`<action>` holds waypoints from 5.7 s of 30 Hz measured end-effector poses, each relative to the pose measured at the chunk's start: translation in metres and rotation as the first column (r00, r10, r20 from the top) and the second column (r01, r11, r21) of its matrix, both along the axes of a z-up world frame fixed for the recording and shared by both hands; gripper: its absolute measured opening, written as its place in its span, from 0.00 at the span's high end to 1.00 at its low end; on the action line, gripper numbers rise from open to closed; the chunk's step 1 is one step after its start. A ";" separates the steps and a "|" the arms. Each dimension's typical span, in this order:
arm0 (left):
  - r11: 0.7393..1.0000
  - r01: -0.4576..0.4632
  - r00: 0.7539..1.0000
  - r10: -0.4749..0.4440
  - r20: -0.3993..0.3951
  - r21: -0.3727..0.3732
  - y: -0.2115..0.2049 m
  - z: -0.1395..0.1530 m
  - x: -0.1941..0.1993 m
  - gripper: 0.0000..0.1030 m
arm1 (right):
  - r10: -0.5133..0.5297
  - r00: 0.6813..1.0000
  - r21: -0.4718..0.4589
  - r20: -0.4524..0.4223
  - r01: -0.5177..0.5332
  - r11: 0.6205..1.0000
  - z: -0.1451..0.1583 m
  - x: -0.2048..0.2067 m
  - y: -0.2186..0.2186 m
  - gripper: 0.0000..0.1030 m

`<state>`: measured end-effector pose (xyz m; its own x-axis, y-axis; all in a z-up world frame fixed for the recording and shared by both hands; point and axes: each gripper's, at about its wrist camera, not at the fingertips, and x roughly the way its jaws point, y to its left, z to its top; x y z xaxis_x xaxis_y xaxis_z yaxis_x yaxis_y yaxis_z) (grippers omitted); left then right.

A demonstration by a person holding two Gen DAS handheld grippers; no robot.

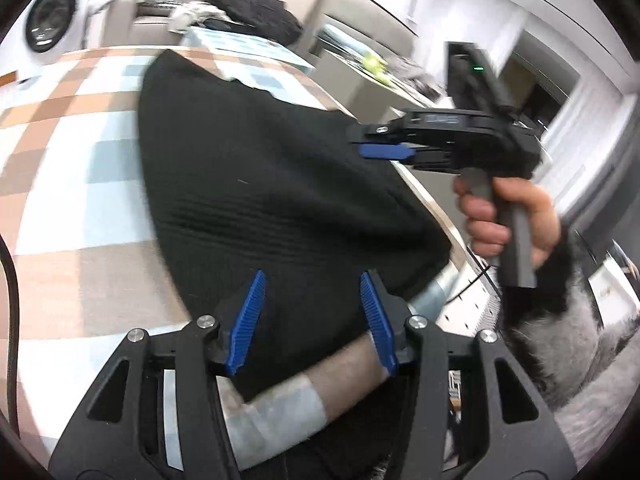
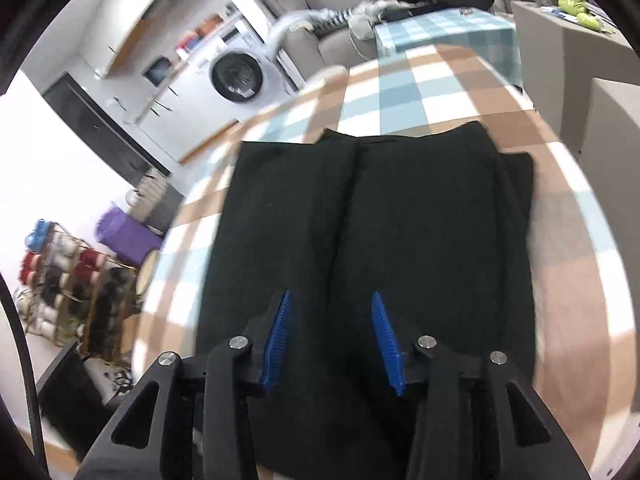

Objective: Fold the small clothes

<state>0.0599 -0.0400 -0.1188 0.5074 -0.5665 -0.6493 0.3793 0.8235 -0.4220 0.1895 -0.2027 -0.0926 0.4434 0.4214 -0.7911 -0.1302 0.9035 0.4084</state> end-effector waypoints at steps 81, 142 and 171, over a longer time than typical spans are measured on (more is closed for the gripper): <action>0.975 0.043 0.998 -0.031 -0.060 0.217 -0.016 -0.018 0.009 0.50 | 0.119 0.988 -0.135 0.098 -0.105 0.985 0.032 -0.132 -0.043 0.52; 0.994 -0.019 0.995 0.029 -0.092 0.107 0.008 -0.010 0.017 0.50 | -0.010 1.000 0.049 -0.008 0.010 0.999 -0.009 -0.147 -0.062 0.61; 0.984 -0.086 0.992 0.099 -0.077 0.156 -0.013 -0.022 0.055 0.50 | -0.214 0.976 -0.038 0.040 0.216 0.976 -0.021 -0.111 -0.095 0.52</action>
<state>0.1144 -0.0528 -0.1410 0.4929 -0.4109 -0.7670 0.2669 0.9104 -0.3162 0.0780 -0.2972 -0.1135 0.5484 0.2795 -0.7881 0.0553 0.9283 0.3677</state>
